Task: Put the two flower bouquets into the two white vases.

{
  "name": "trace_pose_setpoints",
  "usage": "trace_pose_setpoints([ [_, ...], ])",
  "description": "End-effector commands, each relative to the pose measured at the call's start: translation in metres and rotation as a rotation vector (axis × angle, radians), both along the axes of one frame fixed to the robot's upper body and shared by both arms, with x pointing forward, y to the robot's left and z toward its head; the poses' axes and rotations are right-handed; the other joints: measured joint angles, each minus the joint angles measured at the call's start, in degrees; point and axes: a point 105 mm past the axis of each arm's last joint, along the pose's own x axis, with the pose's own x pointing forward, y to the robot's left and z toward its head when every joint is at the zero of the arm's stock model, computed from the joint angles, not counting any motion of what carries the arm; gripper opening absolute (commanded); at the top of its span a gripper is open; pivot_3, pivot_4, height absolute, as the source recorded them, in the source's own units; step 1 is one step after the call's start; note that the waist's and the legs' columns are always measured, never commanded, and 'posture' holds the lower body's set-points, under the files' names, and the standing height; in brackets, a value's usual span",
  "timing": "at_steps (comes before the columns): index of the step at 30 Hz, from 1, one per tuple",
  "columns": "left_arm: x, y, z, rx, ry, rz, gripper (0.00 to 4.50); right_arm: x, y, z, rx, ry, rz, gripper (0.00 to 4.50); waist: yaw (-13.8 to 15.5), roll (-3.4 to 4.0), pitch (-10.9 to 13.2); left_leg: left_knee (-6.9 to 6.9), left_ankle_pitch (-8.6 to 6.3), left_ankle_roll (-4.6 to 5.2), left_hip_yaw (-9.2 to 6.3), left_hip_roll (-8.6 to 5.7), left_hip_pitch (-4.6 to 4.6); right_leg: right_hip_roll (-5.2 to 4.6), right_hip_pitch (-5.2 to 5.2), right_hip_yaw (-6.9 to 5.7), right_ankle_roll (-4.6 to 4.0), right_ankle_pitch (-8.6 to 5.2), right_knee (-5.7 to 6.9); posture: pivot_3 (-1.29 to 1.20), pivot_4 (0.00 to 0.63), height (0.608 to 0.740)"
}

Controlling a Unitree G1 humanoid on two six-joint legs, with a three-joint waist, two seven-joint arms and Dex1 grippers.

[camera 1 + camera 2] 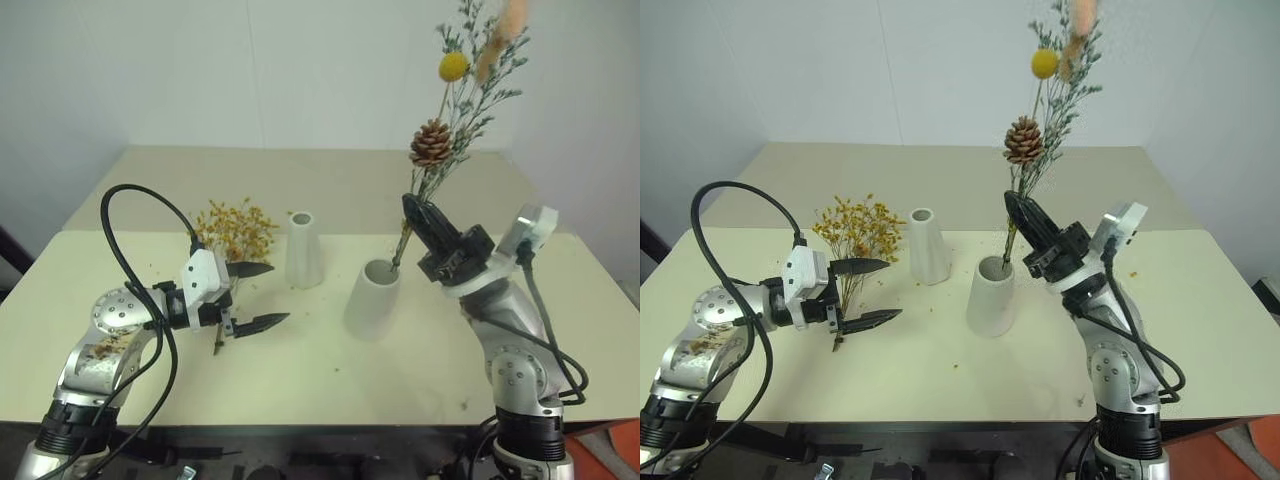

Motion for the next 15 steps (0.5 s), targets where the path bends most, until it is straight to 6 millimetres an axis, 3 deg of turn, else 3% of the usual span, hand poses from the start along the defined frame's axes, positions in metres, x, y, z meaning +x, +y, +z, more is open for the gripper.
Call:
trace_pose_setpoints([
  [1, -0.004, 0.002, 0.010, -0.006, -0.035, 0.003, 4.50, -0.005, 0.003, 0.001, -0.010, -0.055, -0.006, 0.05, 0.0, 0.00, 0.0, 0.00, 0.00, 0.00, 0.00, 0.00, 0.00, 0.00, 0.00, 0.00, 0.00, 0.00, 0.00, 0.00, 0.150, 0.740],
  [8, -0.004, 0.000, 0.010, -0.007, -0.024, -0.014, 4.50, -0.001, 0.008, -0.007, 0.029, -0.054, -0.015, 0.05, 0.0, 0.00, 0.0, 0.00, 0.00, 0.00, 0.00, 0.00, 0.00, 0.00, 0.00, 0.00, 0.00, 0.00, 0.01, 0.00, 0.150, 0.740],
  [15, -0.002, 0.003, 0.011, 0.000, -0.029, -0.003, 4.50, -0.008, 0.006, -0.013, -0.002, -0.069, 0.006, 2.18, 0.0, 0.00, 0.0, 0.00, 0.00, 0.00, 0.00, 0.00, 0.01, 0.00, 0.02, 0.00, 0.00, 0.00, 0.01, 0.00, 0.150, 0.740],
])
